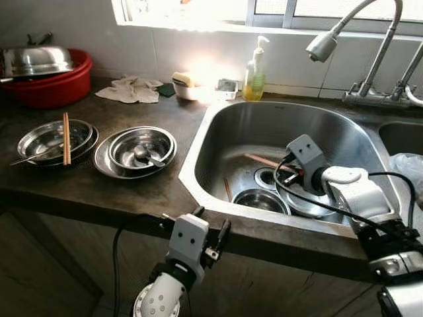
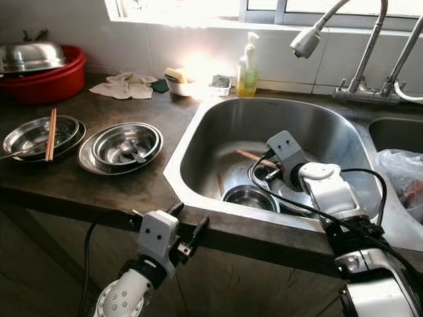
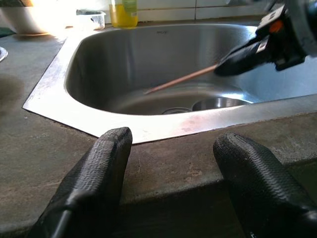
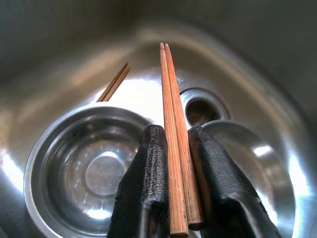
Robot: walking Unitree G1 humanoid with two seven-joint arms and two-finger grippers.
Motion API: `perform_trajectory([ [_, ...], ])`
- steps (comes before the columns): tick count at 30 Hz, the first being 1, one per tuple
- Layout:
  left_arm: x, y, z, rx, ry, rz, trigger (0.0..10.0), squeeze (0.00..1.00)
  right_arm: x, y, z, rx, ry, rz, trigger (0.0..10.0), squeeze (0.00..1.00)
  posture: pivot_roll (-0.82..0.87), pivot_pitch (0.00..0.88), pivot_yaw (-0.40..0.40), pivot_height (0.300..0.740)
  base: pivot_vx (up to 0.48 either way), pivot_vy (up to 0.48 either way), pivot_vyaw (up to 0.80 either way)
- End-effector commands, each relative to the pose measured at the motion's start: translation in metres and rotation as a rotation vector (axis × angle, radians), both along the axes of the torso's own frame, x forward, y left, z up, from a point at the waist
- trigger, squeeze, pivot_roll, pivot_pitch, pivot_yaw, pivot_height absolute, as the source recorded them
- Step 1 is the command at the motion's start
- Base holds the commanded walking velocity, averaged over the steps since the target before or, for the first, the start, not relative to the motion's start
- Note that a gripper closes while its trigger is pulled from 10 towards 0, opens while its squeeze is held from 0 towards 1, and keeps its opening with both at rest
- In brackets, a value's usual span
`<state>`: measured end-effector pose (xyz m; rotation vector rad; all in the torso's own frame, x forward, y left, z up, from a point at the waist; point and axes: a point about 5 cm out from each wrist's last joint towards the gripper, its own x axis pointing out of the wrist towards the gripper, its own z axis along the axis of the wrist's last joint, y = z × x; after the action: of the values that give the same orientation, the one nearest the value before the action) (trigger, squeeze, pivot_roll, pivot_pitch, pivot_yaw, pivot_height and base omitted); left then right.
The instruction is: Kitchen organization
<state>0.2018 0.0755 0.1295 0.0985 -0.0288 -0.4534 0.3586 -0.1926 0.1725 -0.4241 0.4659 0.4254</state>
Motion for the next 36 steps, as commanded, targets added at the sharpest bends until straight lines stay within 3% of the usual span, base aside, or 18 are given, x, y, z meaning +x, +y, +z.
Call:
perform_trajectory([
  [1, -0.003, 0.002, -0.007, 0.021, 0.046, 0.01, 10.0, 0.0, 0.0, 0.001, 0.0, -0.008, 0.011, 0.018, 10.0, 1.0, 0.14, 0.107, -0.045, 0.74, 0.0, 0.0, 0.0],
  [9, -0.003, 0.001, -0.007, 0.015, 0.048, 0.001, 10.0, 0.0, -0.001, 0.0, -0.001, -0.004, -0.002, 0.035, 10.0, 1.0, 0.13, 0.096, -0.041, 0.74, 0.0, 0.0, 0.0],
  [12, -0.003, 0.0, -0.008, 0.016, 0.048, -0.002, 10.0, 0.0, -0.002, -0.002, 0.002, -0.012, -0.057, 0.023, 10.0, 1.0, 0.13, 0.091, -0.041, 0.74, 0.0, 0.0, 0.0],
  [14, -0.001, 0.0, -0.008, 0.021, 0.044, -0.002, 10.0, 0.0, -0.003, -0.001, 0.011, 0.045, -0.137, -0.001, 10.0, 1.0, 0.13, 0.073, -0.041, 0.74, 0.0, 0.0, 0.0],
  [15, -0.001, 0.0, -0.008, 0.017, 0.04, 0.001, 10.0, 0.0, -0.005, 0.0, 0.017, 0.063, -0.189, -0.008, 10.0, 0.0, 0.12, 0.068, -0.043, 0.74, 0.0, 0.0, 0.0],
  [21, 0.003, 0.0, -0.009, 0.013, 0.037, 0.002, 10.0, 0.0, -0.015, 0.005, 0.033, 0.147, -0.345, -0.034, 10.0, 0.0, 0.12, 0.056, -0.037, 0.74, 0.0, 0.0, 0.0],
  [22, 0.006, 0.0, -0.01, 0.017, 0.038, 0.003, 10.0, 0.0, -0.023, 0.008, 0.042, 0.185, -0.443, -0.052, 10.0, 0.0, 0.11, 0.049, -0.035, 0.74, 0.0, 0.0, 0.0],
  [25, 0.008, 0.001, -0.009, 0.015, 0.032, 0.009, 10.0, 0.0, -0.031, 0.012, 0.044, 0.217, -0.48, -0.056, 10.0, 0.0, 0.11, 0.047, -0.031, 0.74, 0.0, 0.0, 0.0],
  [26, 0.009, 0.003, -0.009, 0.007, 0.029, 0.021, 10.0, 0.0, -0.044, 0.018, 0.04, 0.232, -0.522, -0.071, 10.0, 0.0, 0.1, 0.042, -0.026, 0.74, 0.0, 0.0, 0.0],
  [33, 0.015, 0.007, -0.01, 0.013, 0.025, 0.038, 10.0, 0.0, -0.085, 0.038, 0.019, 0.396, -0.579, -0.184, 10.0, 0.0, 0.11, 0.035, -0.016, 0.74, 0.0, 0.0, 0.0],
  [36, 0.016, 0.009, -0.01, 0.018, 0.026, 0.045, 10.0, 0.0, -0.095, 0.041, 0.014, 0.409, -0.579, -0.215, 10.0, 0.0, 0.11, 0.034, -0.012, 0.74, 0.0, 0.0, 0.0],
])
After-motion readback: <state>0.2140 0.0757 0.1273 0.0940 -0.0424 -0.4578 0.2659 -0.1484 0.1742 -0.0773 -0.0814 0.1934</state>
